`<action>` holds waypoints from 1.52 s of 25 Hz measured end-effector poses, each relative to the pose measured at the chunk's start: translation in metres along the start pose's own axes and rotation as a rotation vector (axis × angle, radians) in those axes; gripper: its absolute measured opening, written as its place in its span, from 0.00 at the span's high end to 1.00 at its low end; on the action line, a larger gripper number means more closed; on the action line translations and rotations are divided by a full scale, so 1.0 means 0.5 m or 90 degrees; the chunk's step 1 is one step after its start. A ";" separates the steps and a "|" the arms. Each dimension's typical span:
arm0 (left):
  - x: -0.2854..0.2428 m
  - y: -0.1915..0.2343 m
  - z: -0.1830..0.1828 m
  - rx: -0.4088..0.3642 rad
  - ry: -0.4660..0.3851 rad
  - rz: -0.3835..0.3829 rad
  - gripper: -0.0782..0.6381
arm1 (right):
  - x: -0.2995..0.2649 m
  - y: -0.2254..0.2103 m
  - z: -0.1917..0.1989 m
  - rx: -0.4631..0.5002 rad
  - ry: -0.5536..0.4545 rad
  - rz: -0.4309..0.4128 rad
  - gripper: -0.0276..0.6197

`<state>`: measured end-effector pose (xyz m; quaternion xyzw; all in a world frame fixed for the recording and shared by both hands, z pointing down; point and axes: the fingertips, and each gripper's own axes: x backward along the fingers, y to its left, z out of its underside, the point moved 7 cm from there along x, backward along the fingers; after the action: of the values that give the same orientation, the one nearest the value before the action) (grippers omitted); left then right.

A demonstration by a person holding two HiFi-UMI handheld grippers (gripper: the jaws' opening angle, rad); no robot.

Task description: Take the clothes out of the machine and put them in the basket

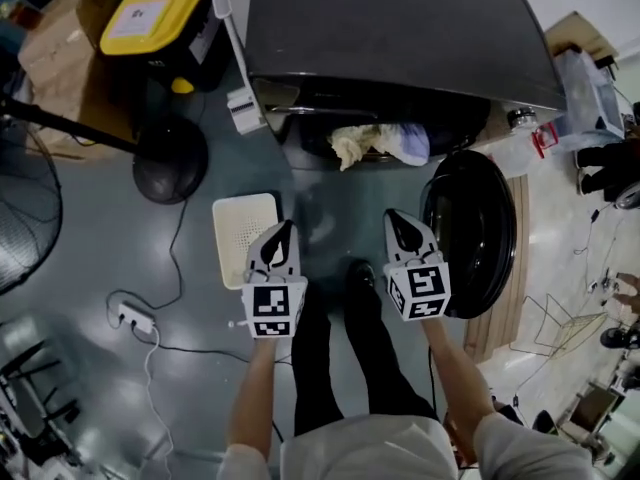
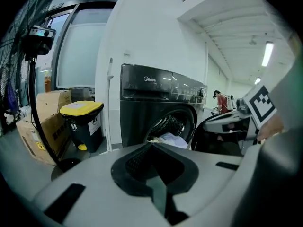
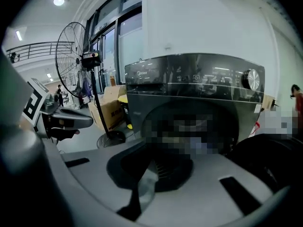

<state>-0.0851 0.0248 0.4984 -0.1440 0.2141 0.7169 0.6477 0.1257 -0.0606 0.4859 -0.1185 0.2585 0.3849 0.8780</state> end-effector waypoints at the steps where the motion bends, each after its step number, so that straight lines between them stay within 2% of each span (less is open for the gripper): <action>1: -0.005 0.003 0.009 -0.001 0.000 0.000 0.87 | -0.007 0.002 0.010 0.000 0.001 0.000 0.92; 17: -0.093 0.029 0.173 0.010 0.009 -0.014 0.87 | -0.117 0.012 0.176 0.017 0.034 -0.025 0.92; 31: -0.173 0.057 0.226 0.008 -0.007 -0.020 0.87 | -0.225 -0.010 0.269 0.003 0.020 -0.031 0.91; 32: -0.177 0.055 0.230 0.007 -0.007 -0.019 0.87 | -0.234 -0.015 0.273 -0.009 0.017 -0.040 0.77; 33: -0.179 0.054 0.234 0.007 -0.007 -0.018 0.87 | -0.245 -0.020 0.277 -0.024 0.014 -0.046 0.55; 34: -0.181 0.053 0.238 0.008 -0.007 -0.018 0.87 | -0.255 -0.027 0.282 -0.037 0.014 -0.047 0.48; 38: -0.181 0.048 0.258 0.023 -0.004 -0.017 0.87 | -0.298 -0.054 0.293 -0.053 0.019 -0.026 0.38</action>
<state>-0.0888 0.0085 0.6568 -0.1327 0.2228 0.7047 0.6604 0.1137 -0.1106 0.6904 -0.1660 0.2529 0.3753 0.8762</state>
